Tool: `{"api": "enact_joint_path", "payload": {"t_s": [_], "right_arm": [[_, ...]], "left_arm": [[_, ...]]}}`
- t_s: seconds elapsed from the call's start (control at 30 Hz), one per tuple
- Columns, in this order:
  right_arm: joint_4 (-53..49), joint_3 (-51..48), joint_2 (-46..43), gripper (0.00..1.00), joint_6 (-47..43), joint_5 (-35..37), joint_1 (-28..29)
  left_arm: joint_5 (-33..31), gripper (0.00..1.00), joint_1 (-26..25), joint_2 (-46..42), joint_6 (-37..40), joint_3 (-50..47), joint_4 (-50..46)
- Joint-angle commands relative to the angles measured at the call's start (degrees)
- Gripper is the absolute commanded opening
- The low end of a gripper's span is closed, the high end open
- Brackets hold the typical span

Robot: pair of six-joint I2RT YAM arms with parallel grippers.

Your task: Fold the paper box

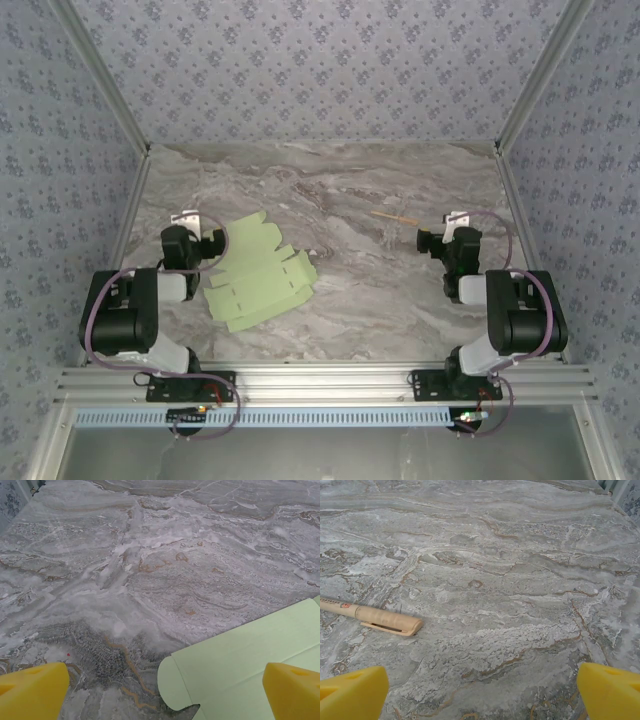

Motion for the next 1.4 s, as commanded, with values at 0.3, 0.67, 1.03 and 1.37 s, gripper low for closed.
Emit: {"api": "enact_joint_path", "payload": {"t_s": [0.3, 0.67, 1.03, 1.37], "right_arm": [[0.0, 1.3, 0.3, 0.99, -0.1, -0.2, -0.3], [0.0, 1.2, 0.3, 0.99, 0.0, -0.4, -0.3], [-2.2, 1.9, -1.5, 0.99, 0.9, 3.1, 0.1], [-41.4, 11.5, -26.4, 0.99, 24.4, 9.2, -0.8]], "left_arm": [[0.7, 0.99, 0.1, 0.1, -0.3, 0.4, 2.5], [0.7, 0.99, 0.2, 0.0, -0.4, 0.4, 2.4], [0.0, 0.99, 0.4, -3.8, -0.8, 0.6, -0.9], [-4.2, 0.99, 0.4, -21.9, -24.3, 13.8, -40.4]]}}
